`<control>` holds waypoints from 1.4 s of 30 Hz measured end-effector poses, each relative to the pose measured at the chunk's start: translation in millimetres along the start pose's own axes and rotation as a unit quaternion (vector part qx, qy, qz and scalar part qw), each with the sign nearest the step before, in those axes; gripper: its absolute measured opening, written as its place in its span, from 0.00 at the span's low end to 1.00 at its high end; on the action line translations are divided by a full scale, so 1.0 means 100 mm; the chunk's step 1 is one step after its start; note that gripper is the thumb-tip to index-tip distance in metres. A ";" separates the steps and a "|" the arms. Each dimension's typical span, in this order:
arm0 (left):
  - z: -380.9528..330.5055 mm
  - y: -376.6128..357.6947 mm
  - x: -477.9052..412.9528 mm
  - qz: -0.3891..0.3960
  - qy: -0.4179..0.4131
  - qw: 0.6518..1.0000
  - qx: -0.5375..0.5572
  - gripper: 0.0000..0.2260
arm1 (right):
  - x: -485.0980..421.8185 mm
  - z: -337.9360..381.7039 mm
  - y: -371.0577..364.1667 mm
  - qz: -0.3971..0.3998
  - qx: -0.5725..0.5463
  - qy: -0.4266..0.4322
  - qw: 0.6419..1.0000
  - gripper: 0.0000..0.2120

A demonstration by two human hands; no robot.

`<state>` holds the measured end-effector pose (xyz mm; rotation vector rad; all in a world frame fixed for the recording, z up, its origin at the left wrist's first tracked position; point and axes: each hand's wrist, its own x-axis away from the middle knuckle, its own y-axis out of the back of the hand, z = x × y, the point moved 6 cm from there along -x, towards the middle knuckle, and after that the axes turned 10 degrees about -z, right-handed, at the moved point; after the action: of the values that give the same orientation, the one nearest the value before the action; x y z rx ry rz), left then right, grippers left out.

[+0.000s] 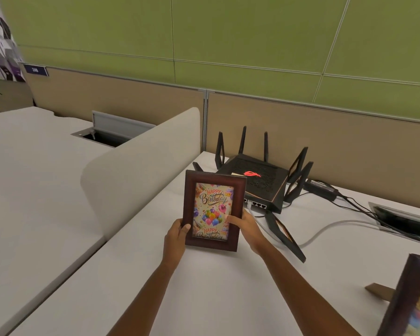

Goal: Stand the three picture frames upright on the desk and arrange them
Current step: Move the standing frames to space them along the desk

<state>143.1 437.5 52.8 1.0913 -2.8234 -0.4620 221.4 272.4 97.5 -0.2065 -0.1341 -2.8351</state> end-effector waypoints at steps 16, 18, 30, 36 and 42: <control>0.08 -0.08 -0.25 -0.017 0.009 1.000 0.002 0.14 | -0.39 -0.06 -0.10 0.016 -0.008 -0.016 1.000 0.18; 0.10 -0.08 -0.25 -0.018 0.012 1.000 0.005 0.14 | -0.39 -0.07 -0.10 0.014 -0.007 -0.022 1.000 0.18; 0.19 -0.05 0.13 -0.151 0.008 0.989 -0.011 0.26 | -0.12 -0.39 0.12 -0.037 0.100 0.031 0.994 0.24; 0.05 -0.20 0.55 -0.196 -0.035 0.979 -0.045 0.25 | 0.41 -0.68 0.41 -0.098 0.182 0.062 0.976 0.21; -0.31 -0.59 0.96 -0.133 -0.118 0.983 -0.051 0.24 | 0.95 -0.80 0.74 -0.100 0.222 0.098 0.965 0.19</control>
<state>115.3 324.0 60.6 1.4898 -2.8154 -0.7994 142.8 165.9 38.7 0.1956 -0.7755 -2.9058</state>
